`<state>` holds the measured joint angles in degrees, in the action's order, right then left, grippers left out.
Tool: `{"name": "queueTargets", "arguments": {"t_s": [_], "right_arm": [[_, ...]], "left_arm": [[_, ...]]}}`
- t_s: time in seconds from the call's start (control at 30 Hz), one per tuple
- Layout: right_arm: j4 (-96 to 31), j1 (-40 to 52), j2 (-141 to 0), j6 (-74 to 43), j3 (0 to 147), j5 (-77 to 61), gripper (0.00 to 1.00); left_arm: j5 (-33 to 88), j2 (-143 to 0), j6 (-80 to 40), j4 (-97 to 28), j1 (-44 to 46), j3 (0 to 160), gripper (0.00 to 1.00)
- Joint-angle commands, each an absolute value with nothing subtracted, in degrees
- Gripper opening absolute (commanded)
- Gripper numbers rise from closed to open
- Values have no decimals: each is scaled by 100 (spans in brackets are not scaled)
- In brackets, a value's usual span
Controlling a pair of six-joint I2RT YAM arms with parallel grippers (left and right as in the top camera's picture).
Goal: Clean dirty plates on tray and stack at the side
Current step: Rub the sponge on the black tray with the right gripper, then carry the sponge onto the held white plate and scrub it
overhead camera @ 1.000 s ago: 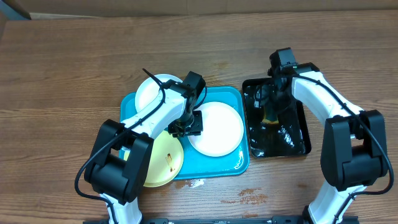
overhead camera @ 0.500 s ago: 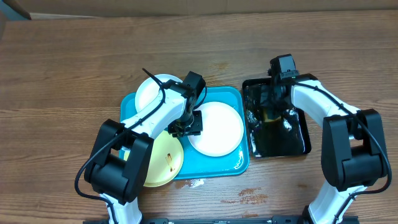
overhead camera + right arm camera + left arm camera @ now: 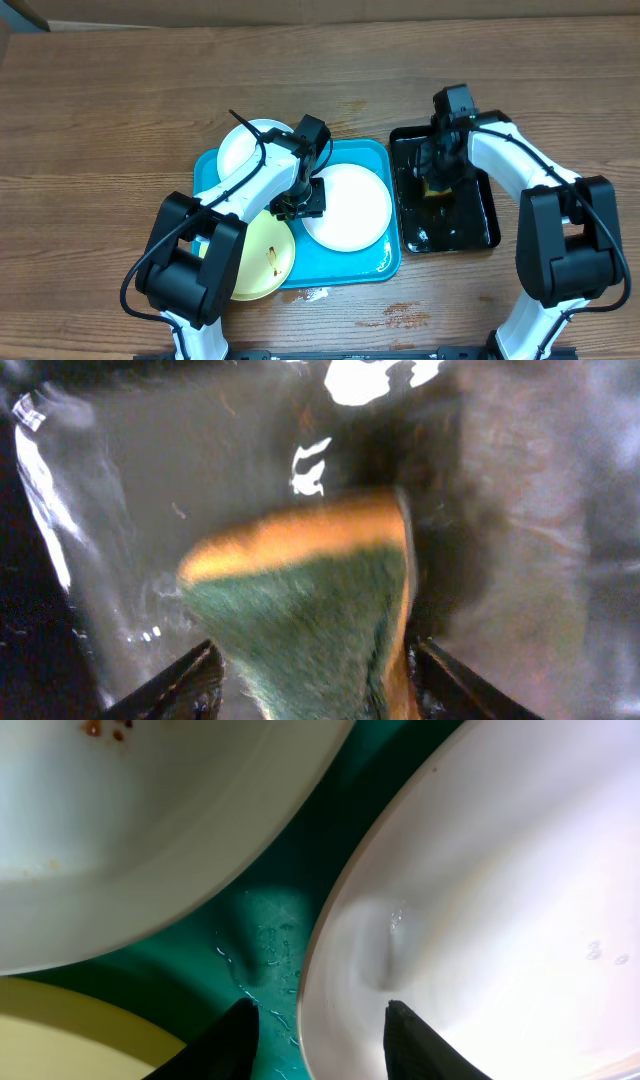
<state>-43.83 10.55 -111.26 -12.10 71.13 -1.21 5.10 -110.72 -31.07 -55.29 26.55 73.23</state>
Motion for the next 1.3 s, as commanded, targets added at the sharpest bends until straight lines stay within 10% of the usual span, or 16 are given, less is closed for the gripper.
{"name": "queueTargets", "arguments": {"t_s": [0.0, 0.13, 0.2, 0.9, 1.27], "right_arm": [[-4169, 1055, -11039, -1225, 6851, -115, 20], [-4333, 1048, -10982, -1225, 7133, -185, 24], [-4644, 1050, -10914, -1223, 7450, -316, 4], [-5739, 1050, -10652, -1225, 8291, -375, 4], [-5924, 1050, -10650, -1166, 8276, -1946, 4]], "left_arm": [[425, -11137, -2976, -5520, 2670, 7312, 43], [425, -11137, -2930, -5522, 2670, 7312, 43], [425, -11137, -2867, -5522, 2670, 7312, 43], [427, -11137, -2869, -5522, 2670, 7312, 46], [427, -11137, -2869, -5520, 2670, 7312, 13]]}}
